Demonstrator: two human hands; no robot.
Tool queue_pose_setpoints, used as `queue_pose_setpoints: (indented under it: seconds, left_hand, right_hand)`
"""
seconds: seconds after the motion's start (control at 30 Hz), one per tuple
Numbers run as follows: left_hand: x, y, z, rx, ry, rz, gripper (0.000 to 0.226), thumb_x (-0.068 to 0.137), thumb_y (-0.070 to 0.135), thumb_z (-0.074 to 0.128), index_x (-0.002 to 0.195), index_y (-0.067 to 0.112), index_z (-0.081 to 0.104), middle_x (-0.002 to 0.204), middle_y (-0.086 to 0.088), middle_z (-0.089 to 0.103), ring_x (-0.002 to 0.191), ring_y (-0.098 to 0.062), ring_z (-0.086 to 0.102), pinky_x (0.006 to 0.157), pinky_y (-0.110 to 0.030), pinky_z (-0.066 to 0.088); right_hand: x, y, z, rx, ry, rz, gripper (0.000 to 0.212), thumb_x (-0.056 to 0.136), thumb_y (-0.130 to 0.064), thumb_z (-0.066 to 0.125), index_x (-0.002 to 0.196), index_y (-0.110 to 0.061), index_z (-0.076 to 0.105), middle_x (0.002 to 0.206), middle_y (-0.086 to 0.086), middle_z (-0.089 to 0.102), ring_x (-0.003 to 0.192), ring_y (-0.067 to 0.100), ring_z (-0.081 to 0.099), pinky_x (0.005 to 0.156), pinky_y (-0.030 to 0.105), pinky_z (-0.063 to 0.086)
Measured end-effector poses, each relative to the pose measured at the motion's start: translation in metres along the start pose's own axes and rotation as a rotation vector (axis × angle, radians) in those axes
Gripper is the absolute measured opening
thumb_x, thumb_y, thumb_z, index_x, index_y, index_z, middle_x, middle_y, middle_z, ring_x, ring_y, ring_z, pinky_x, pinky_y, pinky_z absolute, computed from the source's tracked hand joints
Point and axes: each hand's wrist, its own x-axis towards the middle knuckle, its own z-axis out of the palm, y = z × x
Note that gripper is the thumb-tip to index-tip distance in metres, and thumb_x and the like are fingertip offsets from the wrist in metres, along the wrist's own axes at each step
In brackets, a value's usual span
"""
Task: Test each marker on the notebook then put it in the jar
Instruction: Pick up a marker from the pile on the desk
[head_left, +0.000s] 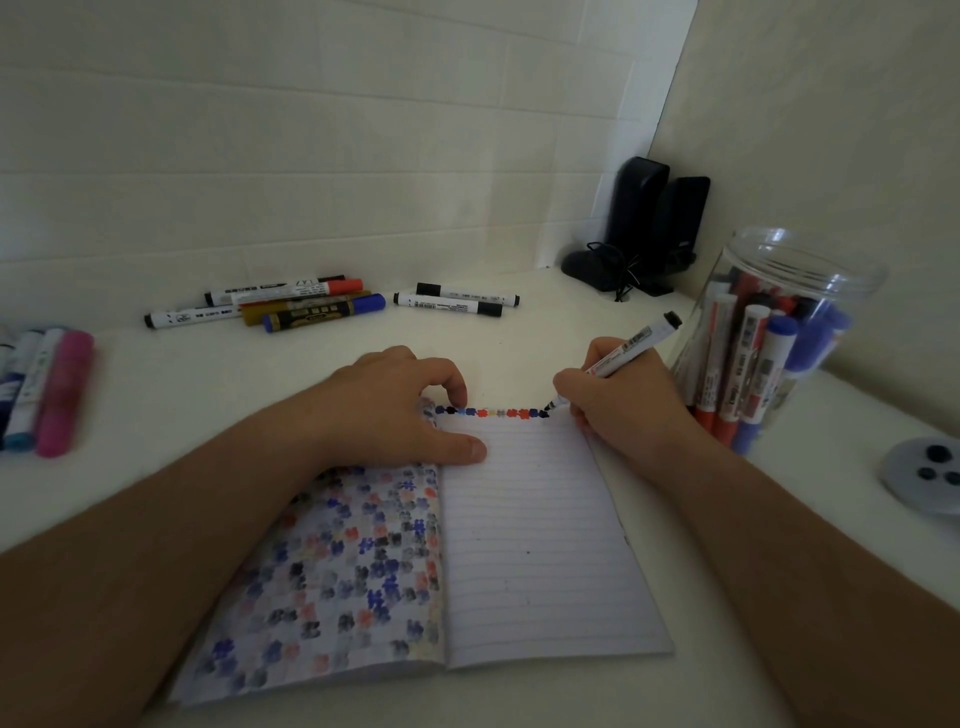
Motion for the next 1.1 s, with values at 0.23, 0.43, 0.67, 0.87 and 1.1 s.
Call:
queue_pose_setpoints:
  seconds: [0.23,0.43,0.67,0.87,1.1]
  left_hand:
    - [-0.002,0.000,0.000,-0.006,-0.005,0.003,0.062,0.064,0.087,0.062,0.115,0.055,0.051,0.111,0.016,0.045,0.105,-0.010,0.049,0.096,-0.039,0.047]
    - [-0.001,-0.002,0.006,-0.199,0.217,0.121,0.044,0.104,0.027,0.053,0.139,0.043,0.033,0.109,0.014,0.058,0.091,-0.006,0.059,0.081,-0.025,0.048]
    - [-0.004,0.009,-0.001,-0.483,0.426,0.185,0.036,0.091,0.019,0.076,0.107,0.033,0.047,0.109,0.016,0.070,0.096,0.000,0.068,0.083,-0.020,0.053]
    - [-0.009,0.013,-0.003,-0.403,0.484,0.221,0.033,0.084,0.026,0.083,0.098,0.034,0.054,0.095,0.011,0.072,0.088,-0.003,0.068,0.078,-0.017,0.053]
    - [-0.009,0.014,-0.001,-0.361,0.488,0.256,0.031,0.082,0.025,0.085,0.097,0.033,0.059,0.093,0.014,0.071,0.087,-0.002,0.067,0.081,-0.024,0.056]
  right_hand:
    - [0.000,-0.003,0.002,-0.062,-0.026,0.005,0.027,0.080,-0.011,0.069,0.069,-0.013,0.045,0.060,0.009,0.052,0.046,0.011,0.049,0.045,0.019,0.042]
    - [-0.006,-0.008,-0.002,0.084,0.031,-0.082,0.029,0.085,-0.015,0.079,0.076,-0.014,0.052,0.057,-0.006,0.051,0.049,0.008,0.041,0.044,0.022,0.037]
    - [-0.020,-0.035,-0.009,0.795,-0.288,0.048,0.014,0.099,-0.012,0.056,0.096,-0.011,0.071,0.076,0.009,0.064,0.062,0.016,0.051,0.047,0.022,0.042]
    - [-0.020,-0.034,-0.009,0.851,-0.403,0.141,0.043,0.085,-0.029,0.045,0.103,-0.006,0.077,0.086,0.015,0.072,0.065,0.019,0.053,0.048,0.023,0.039]
    - [-0.020,-0.032,-0.007,0.749,-0.380,0.131,0.042,0.099,-0.019,0.034,0.102,-0.007,0.074,0.087,0.017,0.072,0.064,0.020,0.053,0.048,0.024,0.041]
